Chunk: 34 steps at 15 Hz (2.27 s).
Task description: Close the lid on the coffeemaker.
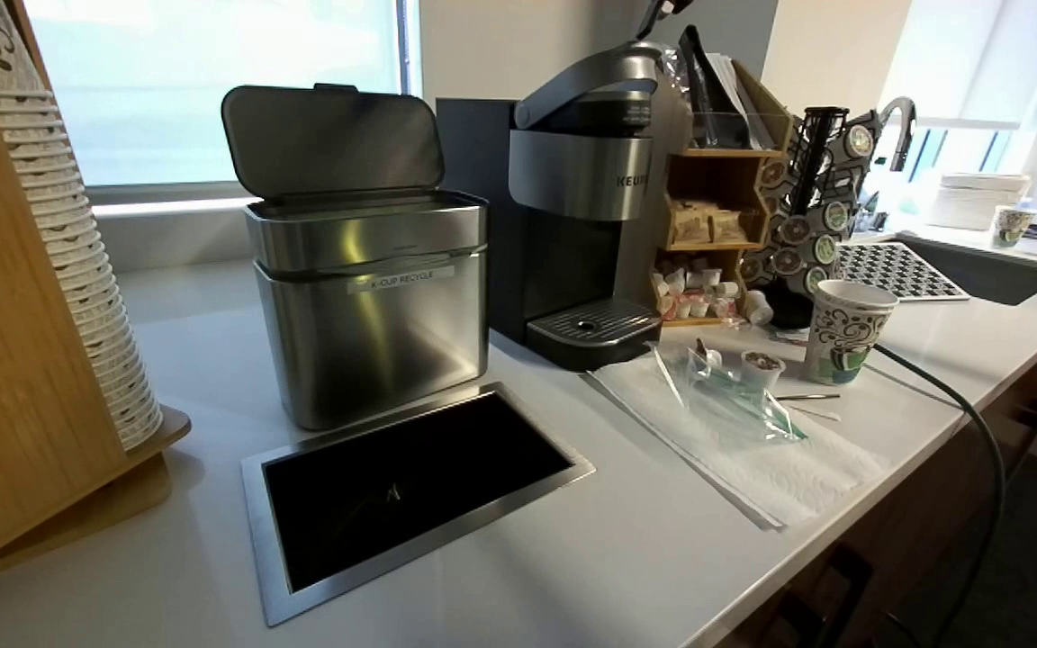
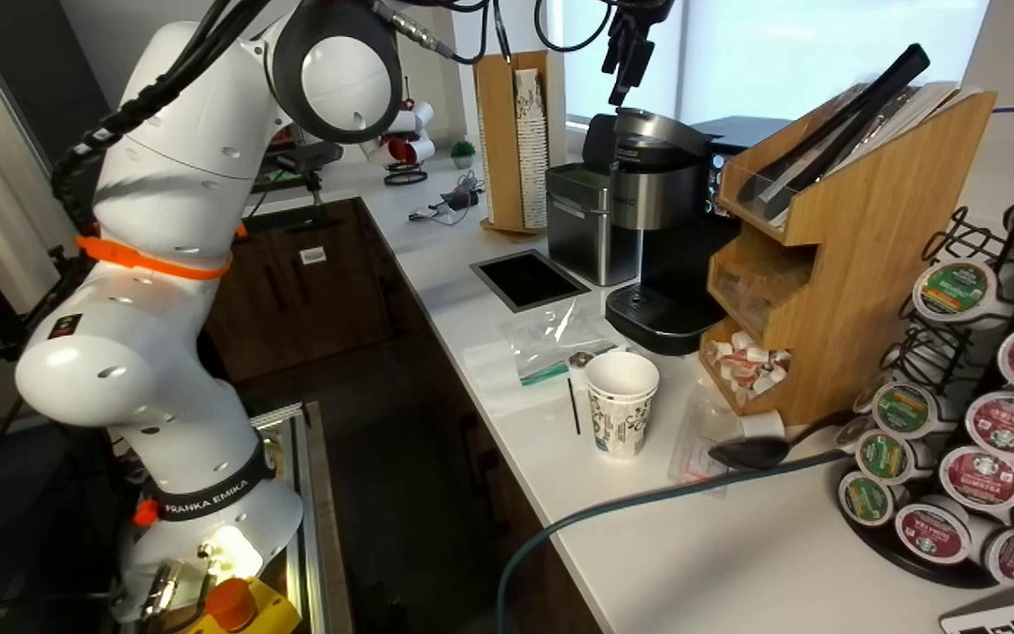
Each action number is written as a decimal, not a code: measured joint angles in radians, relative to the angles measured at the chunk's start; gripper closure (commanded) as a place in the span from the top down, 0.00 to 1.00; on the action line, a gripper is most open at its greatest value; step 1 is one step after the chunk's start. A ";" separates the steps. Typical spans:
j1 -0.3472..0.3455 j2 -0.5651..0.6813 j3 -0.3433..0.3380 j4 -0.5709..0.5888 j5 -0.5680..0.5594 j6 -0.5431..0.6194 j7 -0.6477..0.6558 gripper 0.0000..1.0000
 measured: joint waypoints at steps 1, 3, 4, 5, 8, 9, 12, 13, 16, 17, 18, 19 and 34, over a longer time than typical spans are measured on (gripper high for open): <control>-0.004 -0.015 0.000 -0.029 0.016 -0.003 0.031 1.00; -0.012 -0.051 0.000 -0.099 0.042 -0.004 0.079 1.00; -0.016 -0.070 0.000 -0.136 0.052 -0.003 0.095 1.00; -0.021 -0.089 0.000 -0.175 0.061 -0.002 0.108 1.00; -0.032 -0.146 -0.003 -0.272 0.076 0.092 0.097 1.00; -0.033 -0.163 -0.002 -0.292 0.077 0.136 0.067 1.00; -0.027 -0.200 0.004 -0.305 0.056 0.180 -0.071 1.00; -0.024 -0.210 0.010 -0.304 0.055 0.181 -0.116 1.00; -0.024 -0.234 0.032 -0.295 0.054 0.153 -0.249 1.00; -0.024 -0.238 0.033 -0.286 0.044 0.118 -0.291 1.00; -0.024 -0.239 0.033 -0.276 0.026 0.082 -0.333 1.00; -0.025 -0.238 0.032 -0.263 -0.005 0.058 -0.376 1.00; 0.007 -0.160 0.032 -0.214 -0.233 0.061 -0.571 1.00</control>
